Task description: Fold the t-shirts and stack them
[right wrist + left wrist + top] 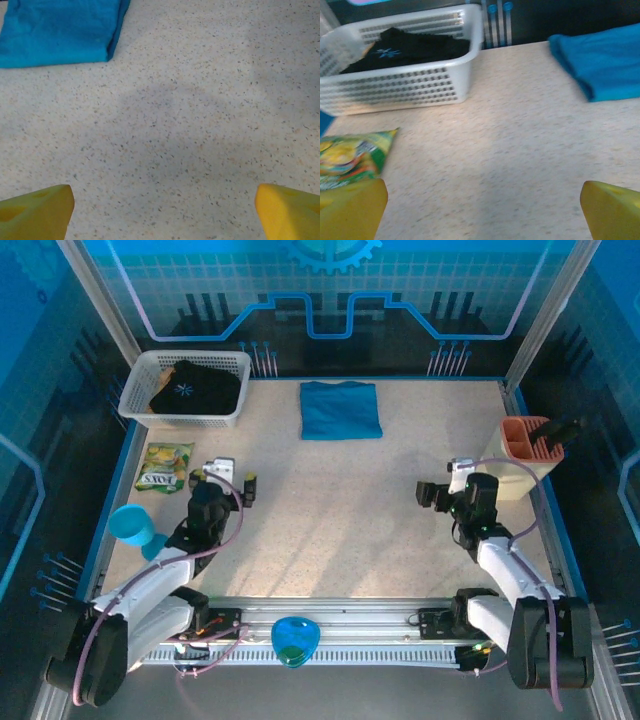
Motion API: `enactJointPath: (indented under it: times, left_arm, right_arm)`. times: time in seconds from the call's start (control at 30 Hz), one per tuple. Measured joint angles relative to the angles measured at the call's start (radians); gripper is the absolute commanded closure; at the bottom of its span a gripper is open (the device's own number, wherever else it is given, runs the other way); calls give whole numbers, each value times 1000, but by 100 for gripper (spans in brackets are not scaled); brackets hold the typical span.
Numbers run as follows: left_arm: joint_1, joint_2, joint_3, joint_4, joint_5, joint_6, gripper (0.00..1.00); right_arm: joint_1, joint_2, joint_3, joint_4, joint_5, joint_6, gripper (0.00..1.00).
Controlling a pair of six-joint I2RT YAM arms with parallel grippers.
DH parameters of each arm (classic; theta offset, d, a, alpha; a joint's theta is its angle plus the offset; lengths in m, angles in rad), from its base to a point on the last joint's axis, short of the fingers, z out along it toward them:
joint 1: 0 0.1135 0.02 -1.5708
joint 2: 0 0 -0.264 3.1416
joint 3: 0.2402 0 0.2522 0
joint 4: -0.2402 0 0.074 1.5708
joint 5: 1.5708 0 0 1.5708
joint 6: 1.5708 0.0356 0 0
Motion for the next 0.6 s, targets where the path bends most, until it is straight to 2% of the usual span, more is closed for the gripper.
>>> enactJointPath:
  times: [0.1,0.23,0.33,0.4,0.43,0.5,0.6]
  left_arm:
    - [44,40,-58,143,-22,5,1]
    - [104,227,-94,352,12,6,1]
    - [130,398,-93,488,68,0,1]
    - [142,461,-84,526,112,-2,1]
    - [145,500,-73,557,127,-3,1]
    - [152,577,-58,637,146,-3,1]
    - [161,638,-57,697,172,-3,1]
  right_arm:
    - [0,17,-19,116,11,-23,6]
    - [2,121,-44,346,21,-47,6]
    - [17,253,-108,565,42,-63,6]
    - [32,373,-152,724,52,-73,5]
    - [42,451,-169,809,57,-80,2]
    - [70,545,-175,861,69,-103,1]
    - [118,553,-151,877,76,-145,0]
